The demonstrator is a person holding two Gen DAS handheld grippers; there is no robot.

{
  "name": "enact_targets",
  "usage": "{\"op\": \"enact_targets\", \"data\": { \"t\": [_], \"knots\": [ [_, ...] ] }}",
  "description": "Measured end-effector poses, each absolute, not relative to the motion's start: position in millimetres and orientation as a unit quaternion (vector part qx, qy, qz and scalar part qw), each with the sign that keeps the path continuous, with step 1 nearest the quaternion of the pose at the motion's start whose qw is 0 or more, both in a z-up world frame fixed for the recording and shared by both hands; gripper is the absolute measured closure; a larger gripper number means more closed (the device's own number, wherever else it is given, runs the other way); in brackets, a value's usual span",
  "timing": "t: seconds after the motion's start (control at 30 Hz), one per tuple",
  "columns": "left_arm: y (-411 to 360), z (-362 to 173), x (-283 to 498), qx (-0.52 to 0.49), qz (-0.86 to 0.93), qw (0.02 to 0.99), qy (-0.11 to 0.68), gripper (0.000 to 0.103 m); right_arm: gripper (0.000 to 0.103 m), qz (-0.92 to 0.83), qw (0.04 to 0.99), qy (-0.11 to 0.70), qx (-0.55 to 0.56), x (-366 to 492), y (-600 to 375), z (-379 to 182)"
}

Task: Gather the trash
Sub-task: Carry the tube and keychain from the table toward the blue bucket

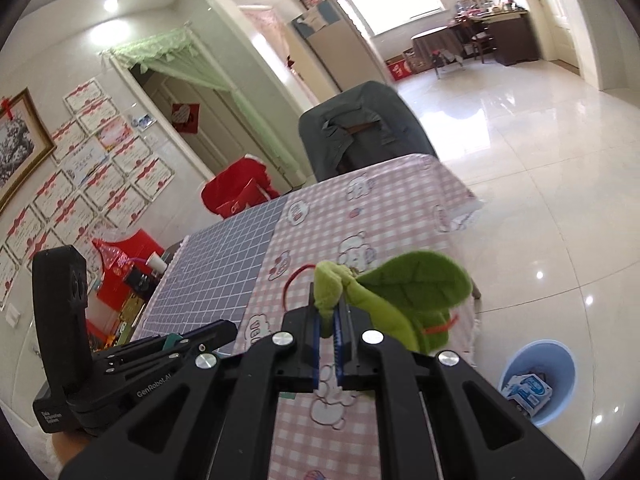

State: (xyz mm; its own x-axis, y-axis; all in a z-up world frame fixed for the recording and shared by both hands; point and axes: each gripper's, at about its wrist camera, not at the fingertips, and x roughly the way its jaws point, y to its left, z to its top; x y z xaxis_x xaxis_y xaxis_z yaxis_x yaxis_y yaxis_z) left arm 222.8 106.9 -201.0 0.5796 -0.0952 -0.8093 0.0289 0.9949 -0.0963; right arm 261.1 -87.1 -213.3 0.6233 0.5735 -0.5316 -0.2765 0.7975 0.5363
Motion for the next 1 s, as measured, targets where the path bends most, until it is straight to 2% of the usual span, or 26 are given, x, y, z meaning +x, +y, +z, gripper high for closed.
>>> {"op": "enact_targets", "data": {
  "t": [0.67, 1.0],
  "knots": [
    [-27, -195, 240, -0.019, -0.13, 0.874, 0.468, 0.099, 0.097, 0.146, 0.895, 0.346, 0.24, 236, -216, -211],
    [-9, -205, 247, -0.057, -0.101, 0.867, 0.485, 0.098, 0.097, 0.151, 0.891, 0.353, 0.243, 242, -230, -216]
  ]
}}
